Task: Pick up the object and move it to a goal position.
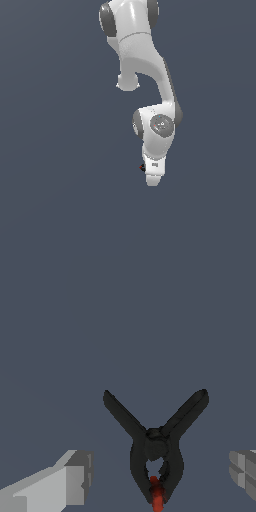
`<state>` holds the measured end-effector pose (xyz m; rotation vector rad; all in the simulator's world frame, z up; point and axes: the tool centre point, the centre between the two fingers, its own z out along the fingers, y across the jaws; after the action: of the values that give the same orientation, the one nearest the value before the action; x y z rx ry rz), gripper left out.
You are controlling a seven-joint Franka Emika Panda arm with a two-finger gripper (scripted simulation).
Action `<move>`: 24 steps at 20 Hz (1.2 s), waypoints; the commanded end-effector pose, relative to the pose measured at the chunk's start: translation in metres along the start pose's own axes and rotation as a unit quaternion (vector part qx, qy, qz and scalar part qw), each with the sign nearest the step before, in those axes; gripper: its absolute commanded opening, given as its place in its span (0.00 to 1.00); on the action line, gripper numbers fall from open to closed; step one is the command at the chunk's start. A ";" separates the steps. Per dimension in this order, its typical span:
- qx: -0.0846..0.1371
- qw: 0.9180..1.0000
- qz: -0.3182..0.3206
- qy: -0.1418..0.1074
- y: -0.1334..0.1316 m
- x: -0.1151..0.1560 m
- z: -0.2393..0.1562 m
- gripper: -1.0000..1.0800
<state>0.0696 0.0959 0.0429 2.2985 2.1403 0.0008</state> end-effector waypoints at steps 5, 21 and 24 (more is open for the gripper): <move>0.001 1.000 -0.001 0.000 -0.001 0.000 0.028 0.96; 0.001 1.000 -0.001 0.000 0.000 0.001 0.029 0.00; 0.001 1.000 -0.001 0.000 -0.003 0.007 0.027 0.00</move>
<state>0.0683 0.0989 0.0144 2.2976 2.1421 -0.0019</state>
